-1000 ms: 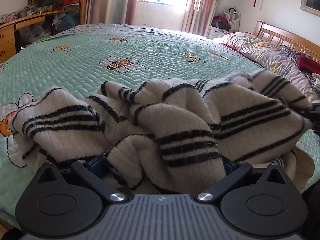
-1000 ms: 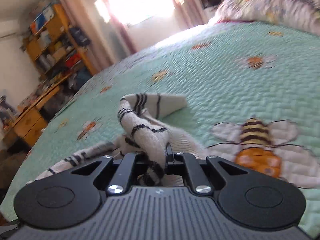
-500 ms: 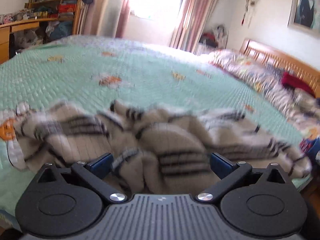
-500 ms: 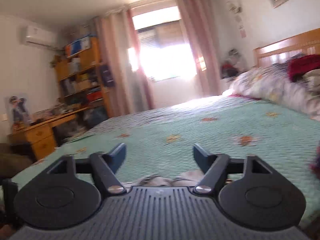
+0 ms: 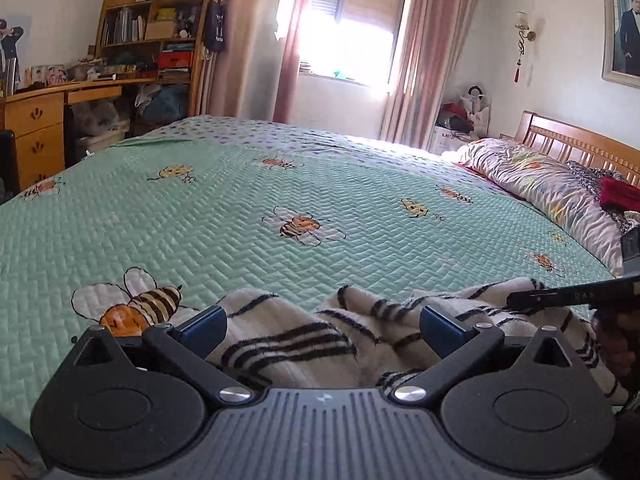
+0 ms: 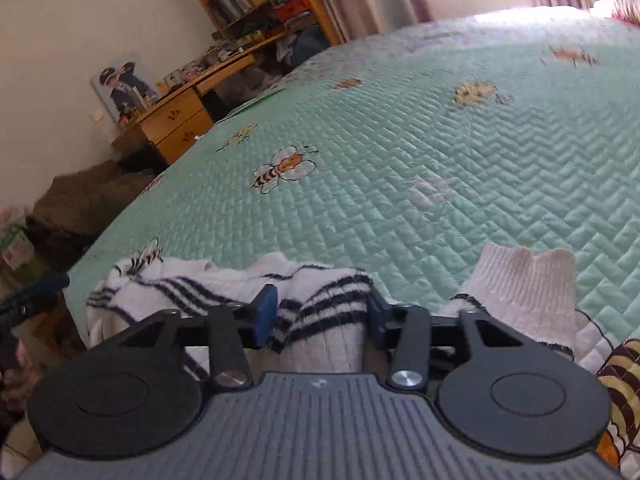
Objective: Fold clothes
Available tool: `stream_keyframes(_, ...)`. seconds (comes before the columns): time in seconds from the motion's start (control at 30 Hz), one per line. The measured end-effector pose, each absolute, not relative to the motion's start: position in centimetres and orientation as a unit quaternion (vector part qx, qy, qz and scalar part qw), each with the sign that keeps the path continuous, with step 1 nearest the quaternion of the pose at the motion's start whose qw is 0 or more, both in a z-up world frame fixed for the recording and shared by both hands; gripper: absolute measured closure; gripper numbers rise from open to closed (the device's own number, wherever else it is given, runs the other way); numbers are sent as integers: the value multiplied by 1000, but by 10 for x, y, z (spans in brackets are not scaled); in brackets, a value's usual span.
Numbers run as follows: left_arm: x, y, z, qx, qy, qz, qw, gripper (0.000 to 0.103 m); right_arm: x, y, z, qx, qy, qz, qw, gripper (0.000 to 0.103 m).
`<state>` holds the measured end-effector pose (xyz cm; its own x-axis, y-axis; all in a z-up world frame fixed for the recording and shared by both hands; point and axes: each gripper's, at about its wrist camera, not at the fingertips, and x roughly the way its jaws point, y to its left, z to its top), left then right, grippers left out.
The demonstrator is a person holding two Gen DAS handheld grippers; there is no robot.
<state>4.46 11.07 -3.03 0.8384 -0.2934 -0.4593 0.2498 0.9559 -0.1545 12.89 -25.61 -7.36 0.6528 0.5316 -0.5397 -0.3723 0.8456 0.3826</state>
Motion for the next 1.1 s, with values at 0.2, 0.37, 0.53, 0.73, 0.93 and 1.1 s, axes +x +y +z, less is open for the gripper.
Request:
stream_keyframes(0.2,46,106,-40,-38,250,-166,953,1,31,-197,-51,-65,230,284,929,90)
stream_keyframes(0.37,44,90,-33,13,223,-207,952,1,-23,-164,-61,-190,179,245,934,90)
stream_keyframes(0.53,36,79,-28,88,199,-233,948,1,-59,-148,-56,-235,115,233,937,91)
stream_keyframes(0.73,26,71,-24,115,197,-257,939,1,-76,-207,-37,-136,101,114,979,92)
stream_keyframes(0.93,32,43,-12,130,197,-330,914,1,-92,-287,-37,-10,126,-9,992,92)
stream_keyframes(1.1,41,9,-40,169,241,-378,878,1,-99,-300,-71,31,165,-30,985,91)
